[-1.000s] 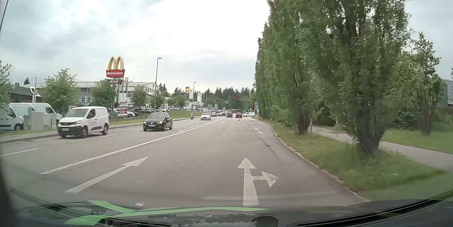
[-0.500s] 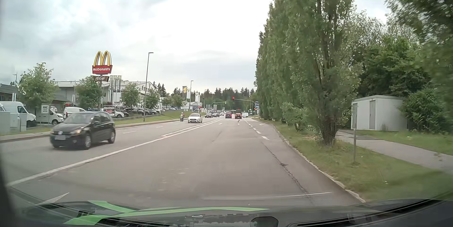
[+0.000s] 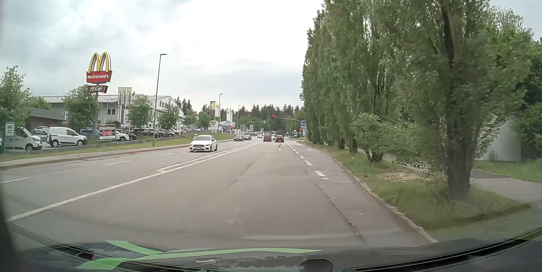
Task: Follow the waypoints while adhering to traffic rules and regulations
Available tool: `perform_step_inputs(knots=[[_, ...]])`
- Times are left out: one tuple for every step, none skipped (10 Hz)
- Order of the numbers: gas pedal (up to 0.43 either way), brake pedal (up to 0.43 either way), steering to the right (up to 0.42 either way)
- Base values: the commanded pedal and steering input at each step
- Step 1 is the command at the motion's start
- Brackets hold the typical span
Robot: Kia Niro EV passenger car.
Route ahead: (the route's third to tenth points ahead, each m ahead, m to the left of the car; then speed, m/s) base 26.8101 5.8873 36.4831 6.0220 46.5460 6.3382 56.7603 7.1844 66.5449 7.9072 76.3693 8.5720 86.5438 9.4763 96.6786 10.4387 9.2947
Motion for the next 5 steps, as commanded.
perform_step_inputs(knots=[[0.059, 0.000, 0.019], [0.059, 0.000, 0.019], [0.059, 0.000, 0.020], [0.067, 0.000, 0.020], [0.067, 0.000, 0.020]])
